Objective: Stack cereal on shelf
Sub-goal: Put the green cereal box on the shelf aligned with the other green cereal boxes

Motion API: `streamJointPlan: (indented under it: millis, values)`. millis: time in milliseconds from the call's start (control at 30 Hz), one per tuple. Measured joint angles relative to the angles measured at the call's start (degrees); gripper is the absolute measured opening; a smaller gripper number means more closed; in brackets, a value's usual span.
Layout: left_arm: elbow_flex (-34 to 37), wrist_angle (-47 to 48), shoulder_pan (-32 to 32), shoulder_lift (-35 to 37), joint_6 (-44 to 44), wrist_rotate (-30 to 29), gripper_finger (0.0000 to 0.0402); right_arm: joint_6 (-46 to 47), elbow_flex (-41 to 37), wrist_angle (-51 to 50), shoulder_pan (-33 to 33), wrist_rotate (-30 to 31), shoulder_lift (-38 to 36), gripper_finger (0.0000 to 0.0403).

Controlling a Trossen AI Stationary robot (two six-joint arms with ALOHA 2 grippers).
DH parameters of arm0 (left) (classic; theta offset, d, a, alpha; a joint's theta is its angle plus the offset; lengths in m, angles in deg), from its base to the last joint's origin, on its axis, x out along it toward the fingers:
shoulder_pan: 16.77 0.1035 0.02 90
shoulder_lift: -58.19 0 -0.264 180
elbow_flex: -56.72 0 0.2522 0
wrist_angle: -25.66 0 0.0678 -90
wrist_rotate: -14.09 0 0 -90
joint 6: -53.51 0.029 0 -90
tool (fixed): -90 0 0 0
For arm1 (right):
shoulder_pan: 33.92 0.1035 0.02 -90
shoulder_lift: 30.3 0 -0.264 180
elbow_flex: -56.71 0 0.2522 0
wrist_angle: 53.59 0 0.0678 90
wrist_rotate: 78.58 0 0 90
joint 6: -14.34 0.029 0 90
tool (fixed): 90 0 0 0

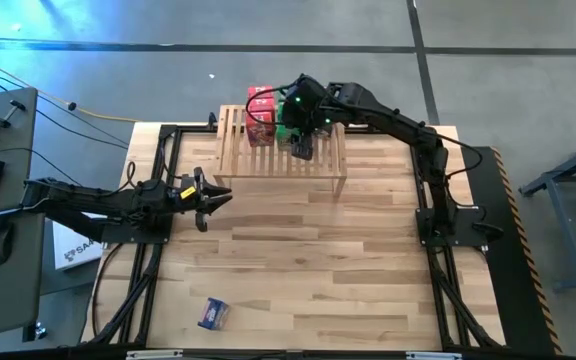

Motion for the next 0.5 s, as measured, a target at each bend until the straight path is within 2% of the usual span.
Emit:
streamJointPlan:
  millis: [233, 500]
  values:
    - [-0.01, 0.04, 0.00, 0.00, 0.08, 0.00, 0.0087, -2.32, 2.03, 1.84, 1.98, 4.51, -0.30, 0.0233]
    - [-0.01, -0.03, 0.00, -0.02, 1.09, 0.02, 0.0087, -3.26, 1.90, 1.72, 6.45, 8.89, -5.31, 0.0225]
